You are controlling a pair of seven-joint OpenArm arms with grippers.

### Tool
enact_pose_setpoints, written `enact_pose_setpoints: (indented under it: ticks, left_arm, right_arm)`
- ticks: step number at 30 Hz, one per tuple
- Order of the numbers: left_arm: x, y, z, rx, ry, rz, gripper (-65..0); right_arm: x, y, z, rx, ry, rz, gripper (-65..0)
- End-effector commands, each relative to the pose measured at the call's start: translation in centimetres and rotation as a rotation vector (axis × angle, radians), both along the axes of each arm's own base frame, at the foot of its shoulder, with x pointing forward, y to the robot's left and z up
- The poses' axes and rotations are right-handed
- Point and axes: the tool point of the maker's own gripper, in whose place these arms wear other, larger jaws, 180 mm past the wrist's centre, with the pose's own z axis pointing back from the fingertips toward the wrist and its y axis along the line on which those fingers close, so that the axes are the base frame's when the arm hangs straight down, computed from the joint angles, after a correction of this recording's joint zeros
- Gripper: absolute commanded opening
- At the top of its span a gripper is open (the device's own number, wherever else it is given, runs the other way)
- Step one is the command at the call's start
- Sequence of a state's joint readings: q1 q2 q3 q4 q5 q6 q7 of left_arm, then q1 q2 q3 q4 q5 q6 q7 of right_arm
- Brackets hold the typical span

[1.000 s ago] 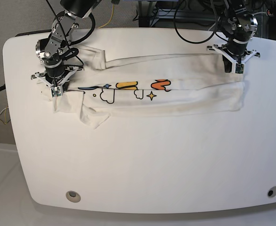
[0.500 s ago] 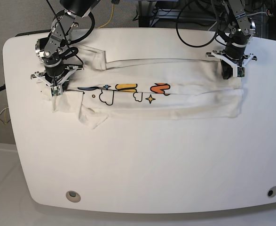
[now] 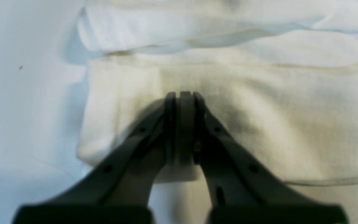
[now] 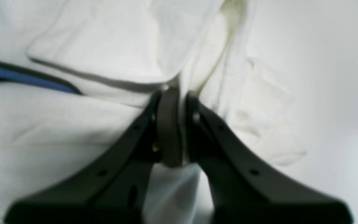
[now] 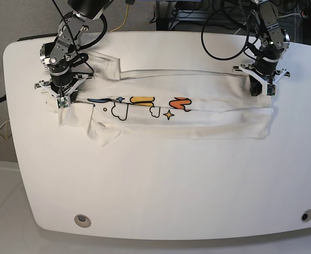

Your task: Fold the T-shirt properly

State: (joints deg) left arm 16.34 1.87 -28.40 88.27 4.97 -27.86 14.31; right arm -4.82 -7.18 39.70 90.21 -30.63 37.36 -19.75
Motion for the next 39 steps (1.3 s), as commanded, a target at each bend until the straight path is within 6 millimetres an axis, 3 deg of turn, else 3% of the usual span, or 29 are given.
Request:
enact_pose_setpoints:
  ticks: [1,21,27,32,39]
  left_arm:
    - [-0.5,0.4,-0.6,0.028,0.05,-0.003,-62.9]
    - [0.3,0.3,-0.1,0.037,0.033,-0.021,-62.9]
    - [0.8,0.3,0.9,0.05,0.008,-0.024,-62.9]
    - [1.6,0.3,3.0,0.077,-0.045,-0.031,-62.9]
    - [2.1,0.3,3.7,0.079,-0.068,-0.031,-62.9]
  right_arm:
    - [-1.9,-0.6,-1.9,-0.034,0.144,-0.016,-64.1]
    - [-1.2,-0.5,-2.0,-0.025,0.164,-0.025,-64.1]
    - [-0.7,-1.0,-0.6,-0.049,0.133,-0.029,-64.1]
    - [-0.8,-1.6,0.2,-0.074,0.138,-0.039,-64.1]
    - [-0.2,-2.3,2.1,-0.113,0.106,-0.05,-64.1]
